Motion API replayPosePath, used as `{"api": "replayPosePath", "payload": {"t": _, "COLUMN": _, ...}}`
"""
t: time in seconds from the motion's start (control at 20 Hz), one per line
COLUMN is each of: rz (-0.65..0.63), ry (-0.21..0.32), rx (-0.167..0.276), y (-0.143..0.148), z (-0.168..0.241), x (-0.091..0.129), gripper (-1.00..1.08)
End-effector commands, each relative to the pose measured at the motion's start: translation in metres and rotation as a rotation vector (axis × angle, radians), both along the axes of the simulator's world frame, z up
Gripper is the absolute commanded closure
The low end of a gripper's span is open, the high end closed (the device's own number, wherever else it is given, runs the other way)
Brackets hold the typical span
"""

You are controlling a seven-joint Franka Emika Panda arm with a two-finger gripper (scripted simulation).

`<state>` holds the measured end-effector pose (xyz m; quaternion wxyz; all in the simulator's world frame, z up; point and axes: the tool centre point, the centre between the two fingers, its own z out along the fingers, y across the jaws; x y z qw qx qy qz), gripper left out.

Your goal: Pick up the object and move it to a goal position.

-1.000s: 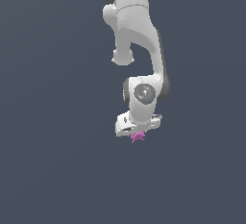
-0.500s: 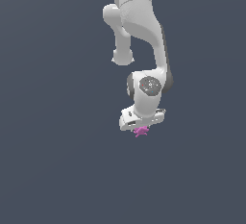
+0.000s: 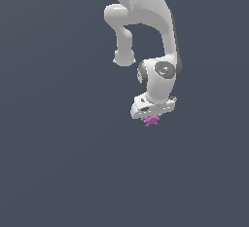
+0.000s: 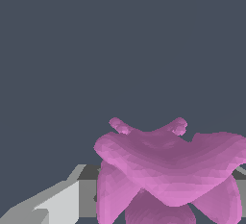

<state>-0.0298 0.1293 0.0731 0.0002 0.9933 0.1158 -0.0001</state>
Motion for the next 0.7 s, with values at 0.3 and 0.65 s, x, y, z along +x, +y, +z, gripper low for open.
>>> {"api": "replayPosePath", "payload": {"t": 0.3, "rz": 0.000, "ry": 0.000, "rx": 0.000, "y": 0.033, "z": 0.016, "x": -0.038, "gripper": 1.08}}
{"api": "replayPosePath", "payload": {"t": 0.65, "rz": 0.000, "ry": 0.000, "rx": 0.000, "y": 0.042, "z": 0.021, "x": -0.047, "gripper": 1.08}}
